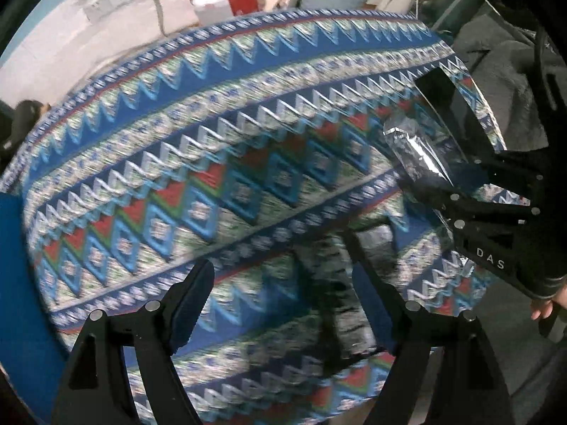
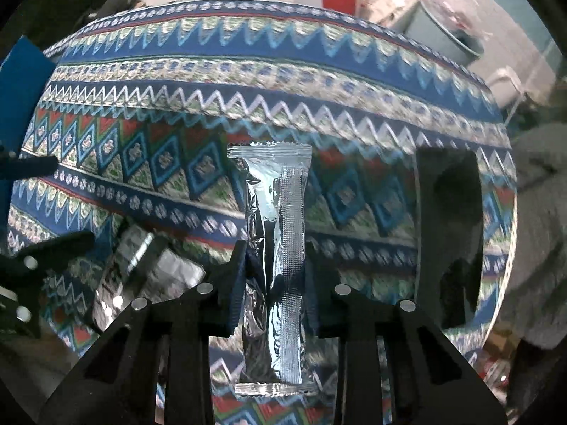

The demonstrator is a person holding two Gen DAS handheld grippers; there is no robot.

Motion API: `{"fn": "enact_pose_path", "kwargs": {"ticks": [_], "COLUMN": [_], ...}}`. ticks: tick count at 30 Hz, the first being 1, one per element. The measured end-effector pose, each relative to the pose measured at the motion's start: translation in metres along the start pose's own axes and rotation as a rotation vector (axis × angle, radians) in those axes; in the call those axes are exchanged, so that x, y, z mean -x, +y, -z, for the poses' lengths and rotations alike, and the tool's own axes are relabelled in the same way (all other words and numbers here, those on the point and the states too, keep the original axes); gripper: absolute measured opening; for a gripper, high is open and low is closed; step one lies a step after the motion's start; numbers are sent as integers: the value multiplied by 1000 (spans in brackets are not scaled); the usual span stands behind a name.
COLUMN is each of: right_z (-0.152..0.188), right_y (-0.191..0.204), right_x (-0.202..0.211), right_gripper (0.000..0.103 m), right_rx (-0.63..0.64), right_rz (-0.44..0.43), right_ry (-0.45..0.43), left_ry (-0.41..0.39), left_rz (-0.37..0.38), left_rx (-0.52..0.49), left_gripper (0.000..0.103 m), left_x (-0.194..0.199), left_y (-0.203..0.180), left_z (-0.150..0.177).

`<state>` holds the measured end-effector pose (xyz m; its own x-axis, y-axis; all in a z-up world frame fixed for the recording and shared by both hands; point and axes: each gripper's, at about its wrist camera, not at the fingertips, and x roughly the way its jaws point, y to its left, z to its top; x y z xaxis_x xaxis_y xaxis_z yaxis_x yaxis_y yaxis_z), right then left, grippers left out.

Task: Organize snacks
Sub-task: 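Grasp the black snack bag with the left tool while the right tool grasps the silver foil pack, then lift both held packs and carry them over the cardboard box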

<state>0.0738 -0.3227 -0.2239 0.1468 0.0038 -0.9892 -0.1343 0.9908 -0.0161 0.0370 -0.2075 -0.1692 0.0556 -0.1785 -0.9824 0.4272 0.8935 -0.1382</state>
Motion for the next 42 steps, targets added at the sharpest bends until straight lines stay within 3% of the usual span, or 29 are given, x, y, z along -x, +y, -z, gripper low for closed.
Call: {"fn": "enact_pose_path", "kwargs": {"ticks": [11, 19, 21, 23, 25, 31, 42], "right_z": [22, 36, 37, 39, 39, 31, 21], "right_y": [-40, -47, -49, -50, -47, -34, -12], "right_x": [16, 25, 26, 29, 32, 39, 61], "right_gripper": [27, 27, 27, 27, 27, 27, 27], "right_rx": [-85, -109, -113, -112, -108, -95, -60], "right_rz": [-1, -7, -6, -8, -9, -11, -12], "right_ry": [-39, -45, -47, -51, -54, -71, -140], "left_ry": [65, 106, 111, 95, 85, 43, -88], "left_rz": [62, 10, -11, -17, -8, -66, -149], "left_rx": [122, 57, 16, -10, -21, -63, -37], "left_gripper": [87, 87, 77, 66, 62, 62, 62], "left_x": [-27, -54, -62, -61, -59, -50, -8], "left_y": [-45, -74, -83, -87, -88, -87, -57], "left_z": [2, 10, 16, 23, 26, 34, 30]}}
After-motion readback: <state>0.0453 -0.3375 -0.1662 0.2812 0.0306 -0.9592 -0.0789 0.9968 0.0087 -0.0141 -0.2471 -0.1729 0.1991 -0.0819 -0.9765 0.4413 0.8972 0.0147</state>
